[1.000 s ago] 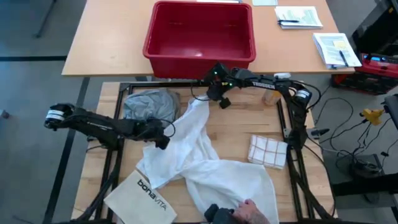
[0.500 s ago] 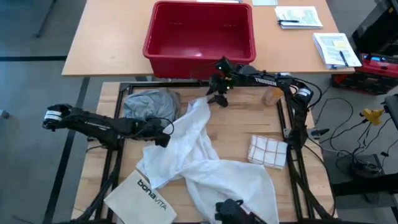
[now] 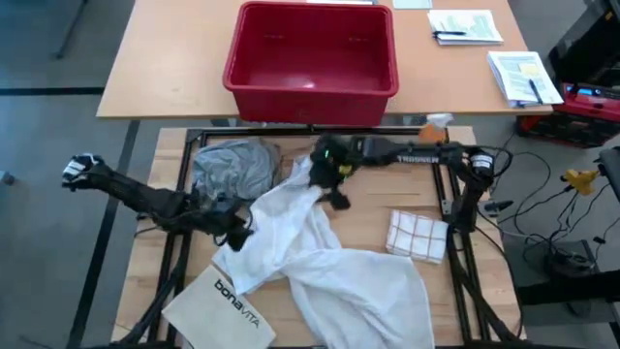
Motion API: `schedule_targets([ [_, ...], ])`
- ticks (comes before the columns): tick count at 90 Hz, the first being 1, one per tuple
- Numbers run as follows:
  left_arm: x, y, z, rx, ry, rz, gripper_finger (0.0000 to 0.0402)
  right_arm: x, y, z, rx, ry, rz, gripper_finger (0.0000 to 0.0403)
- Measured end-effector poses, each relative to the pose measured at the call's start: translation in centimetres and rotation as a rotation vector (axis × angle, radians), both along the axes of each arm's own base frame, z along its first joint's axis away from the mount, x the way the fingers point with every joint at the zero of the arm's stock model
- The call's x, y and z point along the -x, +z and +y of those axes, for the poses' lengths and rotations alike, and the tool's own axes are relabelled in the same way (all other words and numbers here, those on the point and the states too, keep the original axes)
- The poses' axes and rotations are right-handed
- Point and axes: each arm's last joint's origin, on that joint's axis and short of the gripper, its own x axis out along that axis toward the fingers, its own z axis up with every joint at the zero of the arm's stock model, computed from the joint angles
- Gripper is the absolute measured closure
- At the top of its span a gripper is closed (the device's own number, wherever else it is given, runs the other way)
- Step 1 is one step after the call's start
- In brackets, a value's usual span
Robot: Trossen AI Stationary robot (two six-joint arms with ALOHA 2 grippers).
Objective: Fold laundry
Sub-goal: Fold the white long sleeve shirt
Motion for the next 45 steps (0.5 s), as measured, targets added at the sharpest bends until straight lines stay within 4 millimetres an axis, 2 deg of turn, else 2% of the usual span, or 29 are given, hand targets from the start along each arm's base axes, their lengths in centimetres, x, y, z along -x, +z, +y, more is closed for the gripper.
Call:
schedule_targets([
  [6,0.6,-0.2,-0.5,-0.007,-0.041,0.032,0.0129,-0.6,0.1,1.4,0.027,-0.086,0.003,0.017],
  [14,1.3,-0.3,-1.4,0.009,-0.089,0.057,0.0114,-0.9,0.1,1.1,-0.024,-0.228,0.01,0.0181],
  [22,2.1,-0.4,-2.4,0.021,-0.138,0.083,0.0113,-0.9,0.1,1.5,-0.155,-0.213,0.022,0.0186],
  [31,2.8,-0.7,-3.3,0.013,-0.156,0.101,0.0123,-1.4,0.3,5.0,-0.124,-0.086,-0.008,0.0187],
  [39,3.2,-1.1,-3.9,-0.012,-0.145,0.111,0.0135,-2.1,-0.7,8.1,-0.008,0.007,-0.037,0.0187],
  [45,3.4,-1.7,-4.2,-0.02,-0.122,0.131,0.0145,-3.1,-1.4,9.9,0.011,0.044,-0.09,0.0188],
])
